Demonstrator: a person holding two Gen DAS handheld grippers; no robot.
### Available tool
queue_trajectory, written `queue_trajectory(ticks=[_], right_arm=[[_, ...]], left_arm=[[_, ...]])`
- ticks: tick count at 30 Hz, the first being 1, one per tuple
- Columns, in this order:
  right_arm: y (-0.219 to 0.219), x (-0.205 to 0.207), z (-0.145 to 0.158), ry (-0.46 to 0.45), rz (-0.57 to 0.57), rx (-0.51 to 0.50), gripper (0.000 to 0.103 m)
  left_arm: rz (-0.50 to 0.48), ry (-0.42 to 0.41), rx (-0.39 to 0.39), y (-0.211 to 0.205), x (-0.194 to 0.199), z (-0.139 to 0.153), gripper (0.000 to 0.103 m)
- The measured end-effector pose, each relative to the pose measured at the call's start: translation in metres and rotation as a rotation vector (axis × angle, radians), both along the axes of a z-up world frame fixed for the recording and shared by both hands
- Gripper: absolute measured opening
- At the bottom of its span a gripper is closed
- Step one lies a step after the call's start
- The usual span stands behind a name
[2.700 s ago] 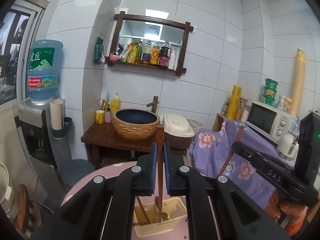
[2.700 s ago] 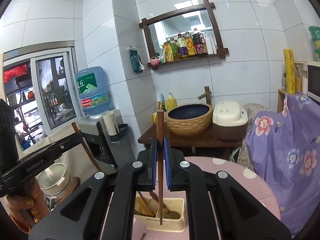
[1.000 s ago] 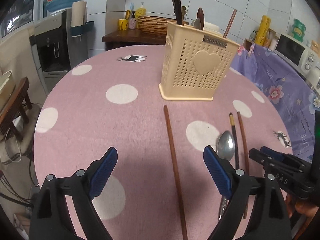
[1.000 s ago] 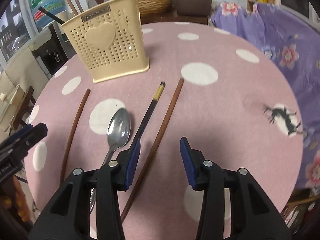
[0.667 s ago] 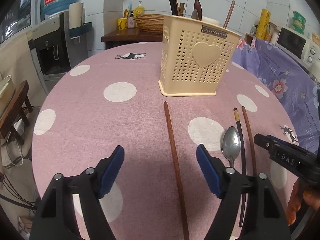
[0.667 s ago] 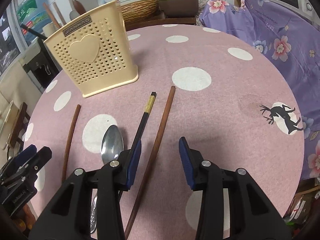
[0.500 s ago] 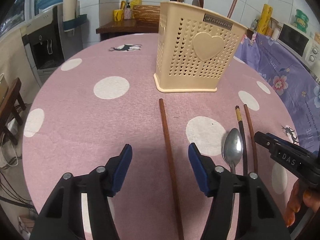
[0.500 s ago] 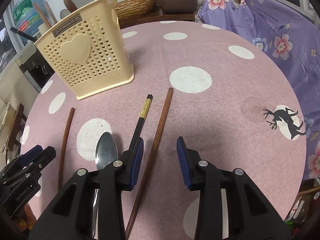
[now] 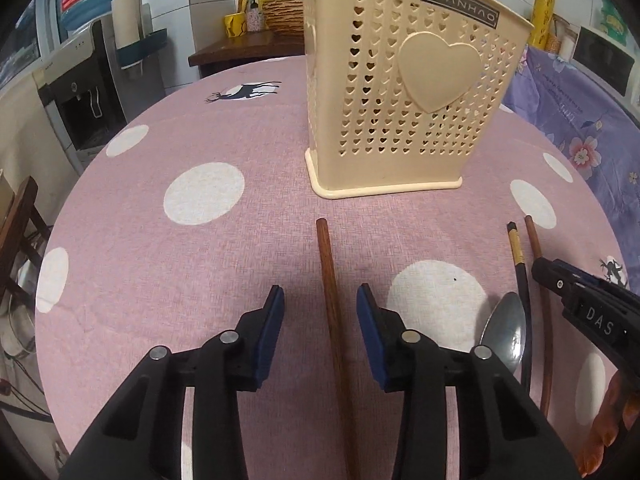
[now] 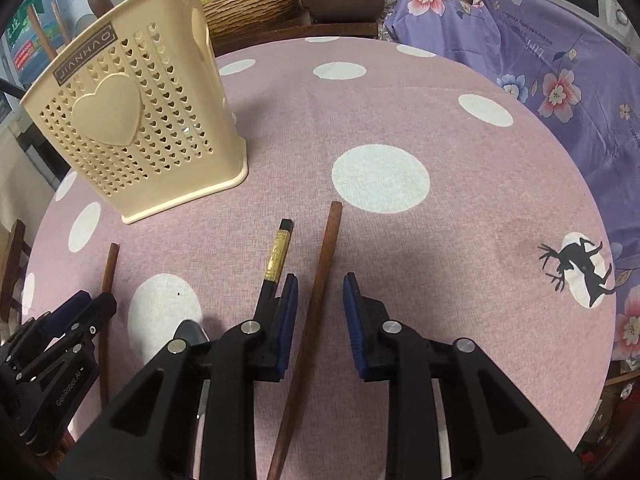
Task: Organize utensils
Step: 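Move both tools back down to the remaining brown chopsticks, then grasp a brown chopstick with the left tool while the right tool grasps another, then carry both brown chopsticks to the beige holder and lower them in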
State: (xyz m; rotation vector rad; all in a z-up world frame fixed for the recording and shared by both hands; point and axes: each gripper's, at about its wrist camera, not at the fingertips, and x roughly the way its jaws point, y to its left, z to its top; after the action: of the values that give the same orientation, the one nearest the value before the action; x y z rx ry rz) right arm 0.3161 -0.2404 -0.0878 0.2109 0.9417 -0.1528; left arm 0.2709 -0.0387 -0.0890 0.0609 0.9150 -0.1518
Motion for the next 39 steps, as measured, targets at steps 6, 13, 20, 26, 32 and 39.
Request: queue_trajectory(ticks=[6, 13, 20, 26, 32, 39], right_arm=[[0.001, 0.011, -0.001, 0.002, -0.019, -0.015, 0.010], [-0.003, 0.013, -0.001, -0.005, -0.020, 0.028, 0.009], [-0.019, 0.015, -0.003, -0.003, -0.020, 0.184, 0.008], [-0.029, 0.005, 0.010, -0.066, 0.015, 0.300, 0.008], [-0.032, -0.020, 0.047, -0.162, 0.093, 0.321, 0.008], [-0.039, -0.065, 0.100, -0.291, 0.200, 0.314, 0.008]], left_arm=[[0.020, -0.001, 0.011, -0.004, 0.006, 0.001, 0.023], [0.023, 0.002, 0.018, -0.005, 0.009, 0.002, 0.009], [0.018, 0.004, -0.044, 0.000, 0.013, 0.004, 0.009], [0.008, -0.042, -0.125, 0.008, 0.005, 0.025, 0.009], [-0.031, -0.122, -0.179, 0.013, -0.016, 0.060, 0.009], [-0.077, -0.231, -0.200, 0.016, -0.047, 0.100, 0.009]])
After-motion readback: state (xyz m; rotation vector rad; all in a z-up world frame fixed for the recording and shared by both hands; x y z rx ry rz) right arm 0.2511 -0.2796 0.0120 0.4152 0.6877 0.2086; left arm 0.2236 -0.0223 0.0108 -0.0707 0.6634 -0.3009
